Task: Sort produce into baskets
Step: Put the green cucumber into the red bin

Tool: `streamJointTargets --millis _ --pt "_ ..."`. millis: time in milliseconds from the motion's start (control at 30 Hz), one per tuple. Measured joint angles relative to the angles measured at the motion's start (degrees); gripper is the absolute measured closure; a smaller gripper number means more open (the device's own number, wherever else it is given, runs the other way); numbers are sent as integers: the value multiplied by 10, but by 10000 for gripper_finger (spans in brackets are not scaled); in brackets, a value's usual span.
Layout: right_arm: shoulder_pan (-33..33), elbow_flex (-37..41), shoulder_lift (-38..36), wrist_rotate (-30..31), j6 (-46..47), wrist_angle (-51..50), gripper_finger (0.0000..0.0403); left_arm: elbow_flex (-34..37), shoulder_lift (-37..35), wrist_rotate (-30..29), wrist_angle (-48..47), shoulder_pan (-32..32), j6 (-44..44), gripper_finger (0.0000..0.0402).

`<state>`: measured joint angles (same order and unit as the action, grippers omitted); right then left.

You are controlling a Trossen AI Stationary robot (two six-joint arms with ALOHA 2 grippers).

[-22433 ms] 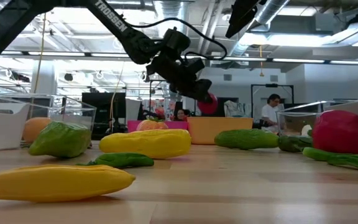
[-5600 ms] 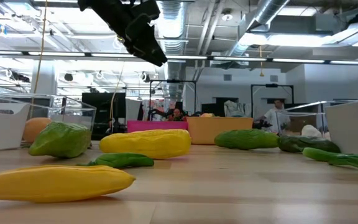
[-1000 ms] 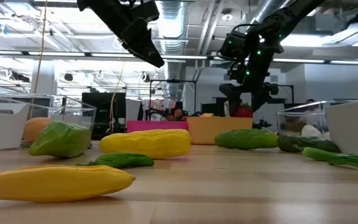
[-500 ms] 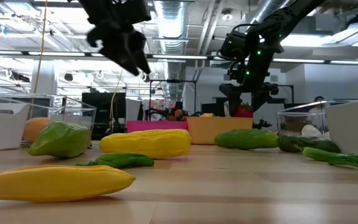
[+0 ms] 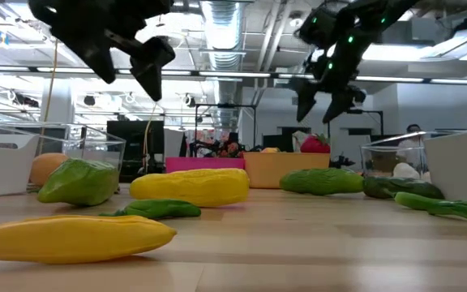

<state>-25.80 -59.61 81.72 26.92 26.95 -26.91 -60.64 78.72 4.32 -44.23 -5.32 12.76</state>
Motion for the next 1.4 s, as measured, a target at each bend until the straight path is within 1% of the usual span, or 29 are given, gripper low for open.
streamJointTargets --millis 200,300,433,600,767,900,1233,1400 --pt "45 0 -49 0 0 0 7 6 0 4 8 -32 1 26" --pt "74 0 -65 0 0 0 7 28 0 4 12 -47 7 26" --pt "117 0 -79 0 0 0 7 67 0 4 47 -67 2 26" --pt "172 0 -84 0 0 0 7 111 1 -3 104 -86 4 26" --pt "223 0 -84 0 0 0 7 144 0 -6 147 -94 32 26" --pt "260 0 -84 0 0 1 7 164 1 -22 176 -96 53 26" --pt "331 0 -84 0 0 2 7 219 2 -37 259 -96 66 26" --pt "356 0 -84 0 0 9 7 226 3 -37 266 -95 75 26"
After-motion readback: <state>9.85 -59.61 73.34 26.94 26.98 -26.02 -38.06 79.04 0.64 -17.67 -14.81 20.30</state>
